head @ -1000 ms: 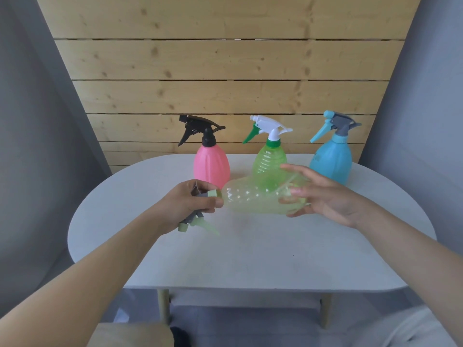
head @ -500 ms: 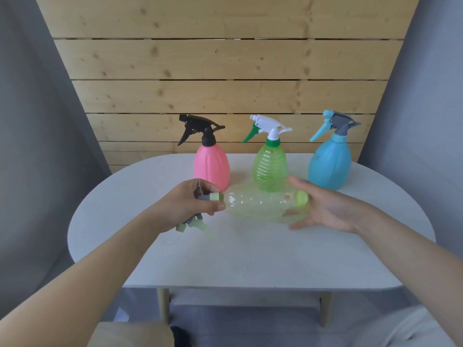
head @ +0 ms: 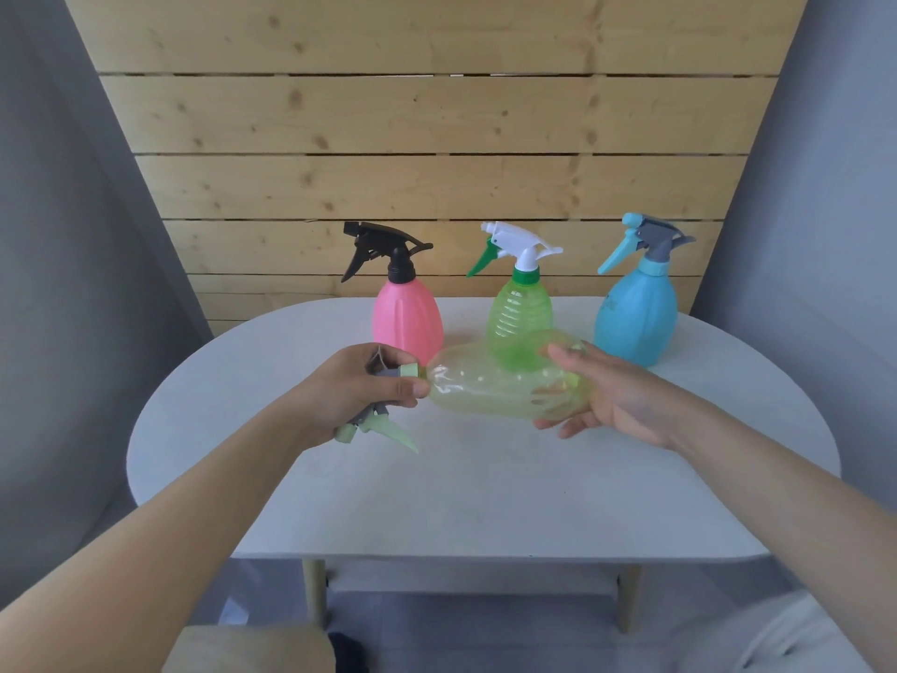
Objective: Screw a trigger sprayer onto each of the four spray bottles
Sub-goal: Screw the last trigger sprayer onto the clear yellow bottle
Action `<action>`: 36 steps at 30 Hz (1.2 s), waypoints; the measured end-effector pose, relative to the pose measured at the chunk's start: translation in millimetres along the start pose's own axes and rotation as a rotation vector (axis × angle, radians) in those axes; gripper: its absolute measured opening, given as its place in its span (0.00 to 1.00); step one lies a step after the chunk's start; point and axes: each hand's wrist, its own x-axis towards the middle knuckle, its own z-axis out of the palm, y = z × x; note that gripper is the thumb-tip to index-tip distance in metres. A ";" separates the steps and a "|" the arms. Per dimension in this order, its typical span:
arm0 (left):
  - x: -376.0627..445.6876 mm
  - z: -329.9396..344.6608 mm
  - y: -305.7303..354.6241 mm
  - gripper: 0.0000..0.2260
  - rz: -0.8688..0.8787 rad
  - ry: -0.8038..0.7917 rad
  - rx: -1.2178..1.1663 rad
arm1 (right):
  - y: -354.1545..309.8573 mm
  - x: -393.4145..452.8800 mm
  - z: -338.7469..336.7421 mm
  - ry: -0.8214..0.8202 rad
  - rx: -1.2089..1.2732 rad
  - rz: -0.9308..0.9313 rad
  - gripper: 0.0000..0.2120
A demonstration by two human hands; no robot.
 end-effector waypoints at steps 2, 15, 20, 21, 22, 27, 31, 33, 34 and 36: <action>0.1 -0.7 0.5 0.16 0.005 0.006 0.044 | -1.1 2.1 7.1 0.040 -0.023 0.022 0.31; -3.5 -4.6 0.0 0.17 0.038 0.013 0.153 | 0.9 9.7 15.1 0.072 -0.071 0.221 0.36; -2.5 -6.9 0.4 0.20 0.057 0.016 0.145 | 2.0 11.4 16.8 0.029 -0.029 0.222 0.34; -1.7 -8.7 0.8 0.19 0.060 0.015 0.110 | 2.8 12.3 18.0 0.014 0.009 0.215 0.31; -1.7 -11.4 1.5 0.18 0.058 0.021 0.073 | 3.0 13.1 19.8 0.007 0.056 0.205 0.28; -2.8 -19.3 1.5 0.17 0.025 0.166 0.051 | 3.0 15.7 27.4 0.004 0.146 0.127 0.20; -8.2 -22.6 3.2 0.26 0.034 0.385 -0.055 | 5.2 17.8 36.1 0.019 0.217 0.024 0.34; -9.4 -23.2 5.2 0.34 0.029 0.516 -0.117 | 7.2 19.1 42.3 0.014 0.280 -0.012 0.38; -11.5 -23.9 7.2 0.37 0.025 0.550 -0.188 | 6.8 19.7 47.1 -0.001 0.316 -0.033 0.38; -16.9 -22.6 11.1 0.42 0.007 0.512 -0.433 | 6.6 20.2 58.3 -0.066 0.395 -0.053 0.36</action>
